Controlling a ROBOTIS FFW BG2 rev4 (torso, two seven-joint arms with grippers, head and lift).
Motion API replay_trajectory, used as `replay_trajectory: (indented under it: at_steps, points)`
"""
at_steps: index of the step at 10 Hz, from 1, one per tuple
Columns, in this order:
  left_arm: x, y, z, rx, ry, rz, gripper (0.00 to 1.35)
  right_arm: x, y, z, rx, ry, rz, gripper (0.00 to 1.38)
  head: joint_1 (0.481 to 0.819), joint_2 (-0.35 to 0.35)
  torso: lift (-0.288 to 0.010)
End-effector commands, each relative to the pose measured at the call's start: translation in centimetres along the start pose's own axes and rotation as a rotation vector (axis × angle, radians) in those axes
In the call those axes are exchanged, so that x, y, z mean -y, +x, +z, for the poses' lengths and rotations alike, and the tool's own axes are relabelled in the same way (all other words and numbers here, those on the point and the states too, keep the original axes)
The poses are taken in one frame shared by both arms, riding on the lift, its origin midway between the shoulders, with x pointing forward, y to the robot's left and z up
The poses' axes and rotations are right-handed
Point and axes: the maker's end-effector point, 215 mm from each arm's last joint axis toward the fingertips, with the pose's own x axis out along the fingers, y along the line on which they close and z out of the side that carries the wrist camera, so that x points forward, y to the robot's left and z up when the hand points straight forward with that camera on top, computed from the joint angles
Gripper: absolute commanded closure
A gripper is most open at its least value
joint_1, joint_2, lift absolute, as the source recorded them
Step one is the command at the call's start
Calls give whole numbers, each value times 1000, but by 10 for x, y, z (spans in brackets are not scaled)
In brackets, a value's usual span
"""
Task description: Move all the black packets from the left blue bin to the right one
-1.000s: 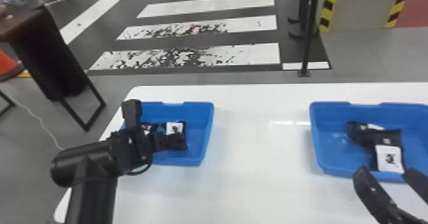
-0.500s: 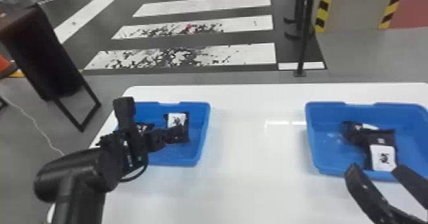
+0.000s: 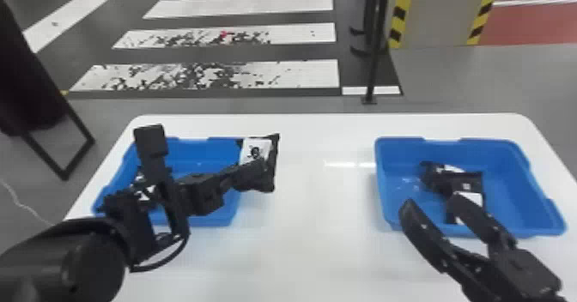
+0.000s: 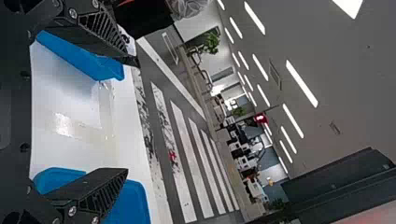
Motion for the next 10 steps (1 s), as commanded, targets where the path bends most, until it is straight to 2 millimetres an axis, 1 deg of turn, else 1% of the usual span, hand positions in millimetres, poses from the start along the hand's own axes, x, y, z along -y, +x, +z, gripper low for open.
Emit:
replay_trajectory:
  at_steps: [1, 2, 3, 4, 5, 7, 8, 10]
  points:
    - [51, 7, 0, 3, 9, -107, 1208, -2, 16, -5, -24, 34, 45, 147, 695, 83, -140]
    - [83, 13, -2, 1, 12, -177, 1208, -5, 26, -7, -39, 54, 81, 147, 695, 51, -140]
    - [109, 18, -6, -8, 13, -234, 1208, -4, 36, -8, -48, 71, 108, 147, 695, 19, -140]
    - [131, 20, -13, -21, 11, -282, 1208, -9, 47, -10, -60, 105, 141, 147, 695, -8, -140]
    - [150, 23, -21, -39, 8, -323, 1208, -7, 56, -9, -62, 115, 160, 147, 695, -36, -140]
    - [169, 24, -30, -61, -2, -366, 1208, 4, 70, 0, -53, 115, 172, 147, 695, -66, -140]
    - [178, 25, -35, -73, -4, -387, 1208, 11, 74, 5, -47, 109, 169, 147, 695, -84, -140]
    - [198, 26, -42, -92, -11, -434, 1208, 14, 81, 8, -48, 124, 177, 147, 695, -112, -140]
